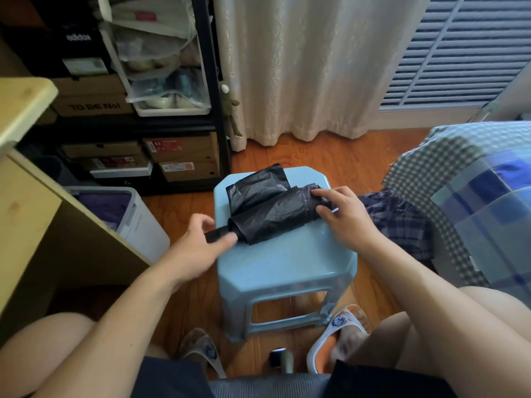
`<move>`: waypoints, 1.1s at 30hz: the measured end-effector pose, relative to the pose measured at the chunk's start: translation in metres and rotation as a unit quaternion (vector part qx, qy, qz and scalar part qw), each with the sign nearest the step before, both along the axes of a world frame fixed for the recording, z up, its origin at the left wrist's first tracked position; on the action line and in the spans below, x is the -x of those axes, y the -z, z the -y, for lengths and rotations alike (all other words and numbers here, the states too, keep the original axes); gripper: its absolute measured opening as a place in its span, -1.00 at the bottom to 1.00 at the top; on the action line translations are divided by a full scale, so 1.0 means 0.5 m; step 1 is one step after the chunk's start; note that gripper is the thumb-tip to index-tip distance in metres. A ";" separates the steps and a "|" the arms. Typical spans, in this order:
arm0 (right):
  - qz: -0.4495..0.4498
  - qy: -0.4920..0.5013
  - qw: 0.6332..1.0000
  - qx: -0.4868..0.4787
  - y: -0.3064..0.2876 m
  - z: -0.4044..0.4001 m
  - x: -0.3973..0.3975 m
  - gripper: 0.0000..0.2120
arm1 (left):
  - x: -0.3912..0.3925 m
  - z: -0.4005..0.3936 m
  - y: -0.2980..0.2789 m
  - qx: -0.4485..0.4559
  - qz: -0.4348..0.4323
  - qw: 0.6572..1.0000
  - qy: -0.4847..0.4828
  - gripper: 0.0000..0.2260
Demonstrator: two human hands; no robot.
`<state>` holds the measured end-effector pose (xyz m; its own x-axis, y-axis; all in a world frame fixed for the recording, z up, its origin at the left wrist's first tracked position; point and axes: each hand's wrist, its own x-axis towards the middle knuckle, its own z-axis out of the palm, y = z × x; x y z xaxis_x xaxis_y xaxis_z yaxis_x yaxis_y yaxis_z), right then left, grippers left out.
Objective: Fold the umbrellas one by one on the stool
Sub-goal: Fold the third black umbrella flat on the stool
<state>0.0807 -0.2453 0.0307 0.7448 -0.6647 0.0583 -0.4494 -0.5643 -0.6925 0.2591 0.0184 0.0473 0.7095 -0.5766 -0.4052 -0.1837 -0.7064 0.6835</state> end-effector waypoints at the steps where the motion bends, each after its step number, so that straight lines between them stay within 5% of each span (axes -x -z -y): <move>1: -0.006 0.004 1.000 0.003 0.000 0.001 -0.007 -0.66 | 0.004 -0.004 0.002 0.017 0.045 0.998 0.034 -0.61; 4: -0.009 0.017 0.999 -0.027 -0.007 0.001 -0.024 -0.70 | -0.002 -0.007 0.009 0.083 0.109 0.989 0.050 -0.71; 7: 0.015 0.046 0.995 -0.083 -0.028 0.007 -0.025 -0.86 | -0.019 -0.008 -0.001 0.134 -0.029 0.991 0.012 -0.91; 10: 0.015 0.047 0.993 -0.103 -0.052 0.002 -0.001 -0.87 | -0.018 -0.014 0.001 0.127 -0.137 0.982 -0.020 -0.77; 17: 0.063 0.073 0.992 0.081 -0.046 -0.054 0.032 -0.91 | -0.015 -0.021 0.031 0.089 -0.114 0.989 -0.015 -0.63; 20: 0.055 -0.002 0.987 0.150 -0.056 -0.104 0.045 -0.91 | -0.012 -0.022 0.040 0.064 -0.091 0.994 -0.018 -0.57; 23: -0.001 -0.032 0.999 0.042 -0.046 -0.179 0.027 -0.91 | -0.013 -0.021 0.041 0.050 -0.084 0.995 -0.021 -0.53; 28: 0.007 0.141 0.983 -0.116 -0.039 -0.240 -0.063 -0.74 | -0.012 -0.022 0.043 0.072 -0.096 0.993 -0.019 -0.55; 33: -0.023 0.215 0.963 -0.158 -0.032 -0.267 -0.099 -0.72 | -0.005 -0.030 0.040 0.088 -0.099 0.991 -0.018 -0.61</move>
<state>0.1302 -0.1119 0.0466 0.3934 -0.8914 -0.2250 -0.6294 -0.0828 -0.7726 0.2614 0.0336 0.0273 0.6481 -0.6258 -0.4340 -0.0101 -0.5769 0.8167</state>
